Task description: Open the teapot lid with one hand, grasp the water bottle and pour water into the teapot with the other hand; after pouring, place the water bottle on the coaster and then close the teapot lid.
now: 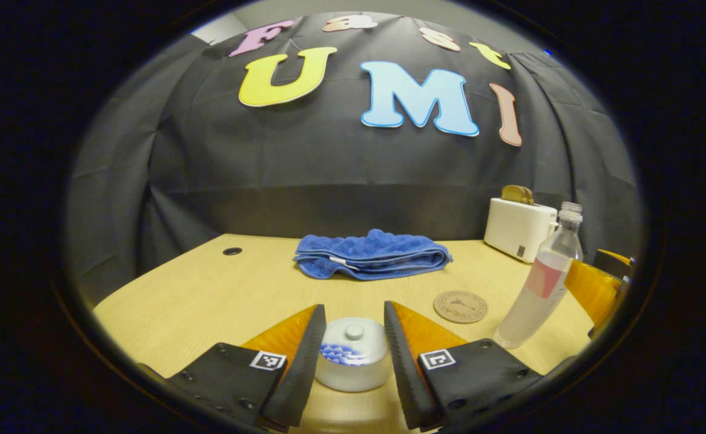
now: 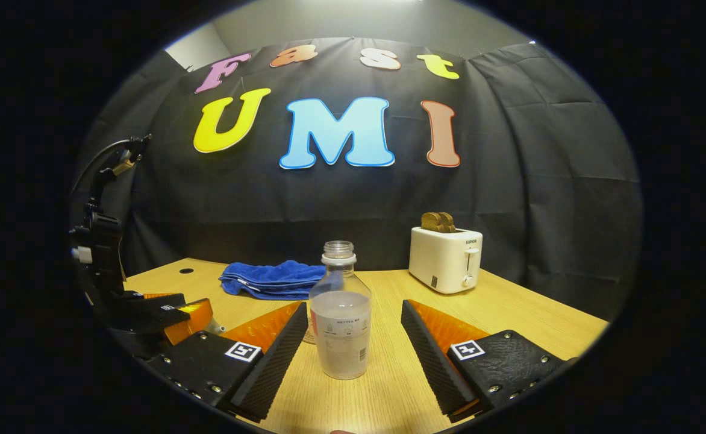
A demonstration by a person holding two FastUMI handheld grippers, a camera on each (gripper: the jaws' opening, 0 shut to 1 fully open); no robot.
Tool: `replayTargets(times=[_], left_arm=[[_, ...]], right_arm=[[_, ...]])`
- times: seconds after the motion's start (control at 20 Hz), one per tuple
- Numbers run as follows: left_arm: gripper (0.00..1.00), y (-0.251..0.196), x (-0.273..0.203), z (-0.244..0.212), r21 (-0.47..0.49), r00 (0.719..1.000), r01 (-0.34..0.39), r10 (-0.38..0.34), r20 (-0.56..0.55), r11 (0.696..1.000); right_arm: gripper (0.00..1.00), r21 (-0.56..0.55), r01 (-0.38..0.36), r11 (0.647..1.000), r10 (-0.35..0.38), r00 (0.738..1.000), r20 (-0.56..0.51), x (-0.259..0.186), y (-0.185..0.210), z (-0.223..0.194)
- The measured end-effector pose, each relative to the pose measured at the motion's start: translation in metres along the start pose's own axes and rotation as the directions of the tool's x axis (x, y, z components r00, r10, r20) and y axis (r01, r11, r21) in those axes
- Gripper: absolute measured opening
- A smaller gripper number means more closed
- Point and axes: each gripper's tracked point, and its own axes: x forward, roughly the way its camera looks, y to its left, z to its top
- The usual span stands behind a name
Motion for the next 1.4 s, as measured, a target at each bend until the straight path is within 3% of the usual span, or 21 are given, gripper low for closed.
replayTargets(times=[0.2,0.3,0.4,0.45,0.5,0.55,1.15,1.4], left_arm=[[0.64,0.005,-0.001,-0.001,0.025,1.000,-0.019,0.019,-0.004,0.999],[0.50,0.010,0.001,0.000,0.038,0.999,-0.042,0.042,0.003,0.998],[0.41,0.006,0.002,-0.001,0.044,1.000,-0.024,0.024,-0.001,0.999],[0.41,0.002,0.002,0.005,0.050,1.000,-0.017,0.016,0.011,0.999],[0.21,0.002,0.002,0.004,0.061,1.000,-0.018,0.018,0.005,0.998],[0.16,0.001,0.002,0.003,0.075,1.000,-0.023,0.023,0.003,0.997],[0.16,0.008,0.003,0.027,-0.017,0.999,0.031,-0.030,0.028,0.999],[0.15,0.049,0.002,0.058,-0.014,0.995,-0.022,0.023,0.096,1.000]], right_arm=[[0.98,0.009,0.016,1.000,-0.015,1.000,-0.014,0.000,-0.007,-0.004],[0.98,0.011,0.023,1.000,-0.022,1.000,-0.018,0.000,-0.010,-0.007],[0.98,0.013,0.026,1.000,-0.026,0.999,-0.027,0.000,-0.011,-0.009],[0.98,0.016,0.025,1.000,-0.025,0.999,-0.031,0.000,-0.011,-0.011],[0.98,0.018,0.022,1.000,-0.021,0.999,-0.035,0.000,-0.010,-0.011],[0.99,0.020,0.018,1.000,-0.017,0.999,-0.037,-0.001,-0.009,-0.013],[0.99,0.007,-0.020,1.000,0.020,0.998,-0.053,0.004,0.005,-0.019],[0.99,-0.003,-0.031,1.000,0.031,0.998,-0.060,0.010,0.012,-0.021]])
